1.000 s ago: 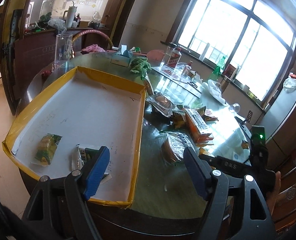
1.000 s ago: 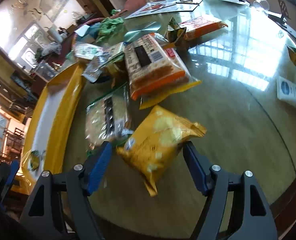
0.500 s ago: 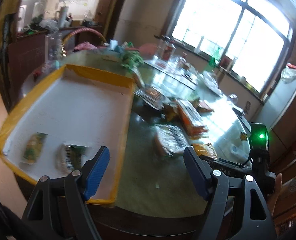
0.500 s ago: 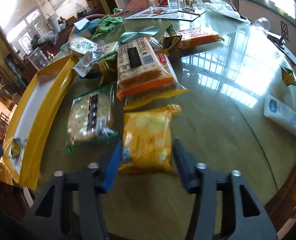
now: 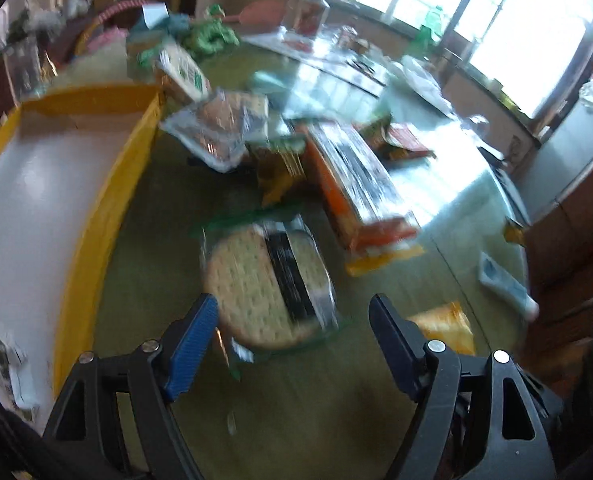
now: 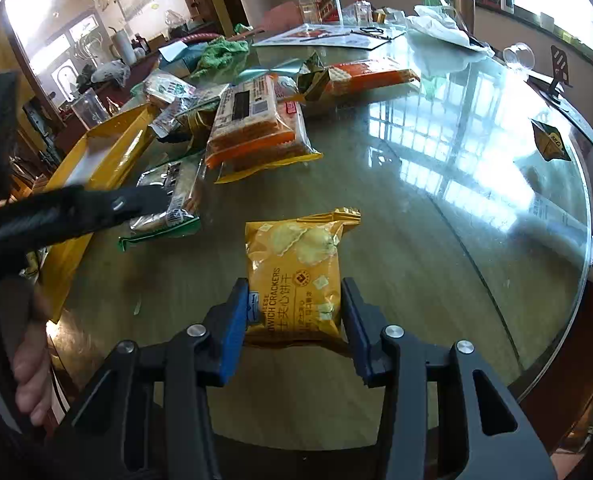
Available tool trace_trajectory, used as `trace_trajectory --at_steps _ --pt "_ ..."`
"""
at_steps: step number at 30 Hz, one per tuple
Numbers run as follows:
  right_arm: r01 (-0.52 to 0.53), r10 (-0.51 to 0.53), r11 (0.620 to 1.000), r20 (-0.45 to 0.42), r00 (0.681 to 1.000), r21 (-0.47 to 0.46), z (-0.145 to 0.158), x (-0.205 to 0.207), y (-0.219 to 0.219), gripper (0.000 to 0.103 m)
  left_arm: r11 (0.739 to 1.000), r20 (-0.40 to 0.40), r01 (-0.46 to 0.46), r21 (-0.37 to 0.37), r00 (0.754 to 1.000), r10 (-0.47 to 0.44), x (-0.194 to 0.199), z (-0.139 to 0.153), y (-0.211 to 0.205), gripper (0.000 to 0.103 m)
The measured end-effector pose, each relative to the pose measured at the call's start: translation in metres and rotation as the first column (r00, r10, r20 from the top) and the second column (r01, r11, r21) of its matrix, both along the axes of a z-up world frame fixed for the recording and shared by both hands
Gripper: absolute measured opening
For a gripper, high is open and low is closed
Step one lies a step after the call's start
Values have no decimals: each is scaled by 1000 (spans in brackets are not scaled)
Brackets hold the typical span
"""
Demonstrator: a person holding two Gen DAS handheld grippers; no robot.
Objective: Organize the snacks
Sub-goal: 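Grasp the yellow cracker bag with the right tool while the left tool grasps a round cracker pack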
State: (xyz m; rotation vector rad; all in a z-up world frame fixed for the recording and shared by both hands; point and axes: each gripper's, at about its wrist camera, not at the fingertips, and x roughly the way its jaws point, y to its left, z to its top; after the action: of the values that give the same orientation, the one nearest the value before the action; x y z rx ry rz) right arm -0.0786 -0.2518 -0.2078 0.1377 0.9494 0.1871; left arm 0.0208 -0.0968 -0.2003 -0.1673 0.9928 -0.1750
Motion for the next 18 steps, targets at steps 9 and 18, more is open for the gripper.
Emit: trace_trajectory --at_steps 9,18 --pt "-18 17 997 23 1000 75 -1 -2 -6 68 978 -6 13 208 1000 -12 10 -14 -14 80" --pt "24 -25 999 32 999 43 -1 4 -4 70 988 10 18 153 1000 -20 -36 -15 17 75"
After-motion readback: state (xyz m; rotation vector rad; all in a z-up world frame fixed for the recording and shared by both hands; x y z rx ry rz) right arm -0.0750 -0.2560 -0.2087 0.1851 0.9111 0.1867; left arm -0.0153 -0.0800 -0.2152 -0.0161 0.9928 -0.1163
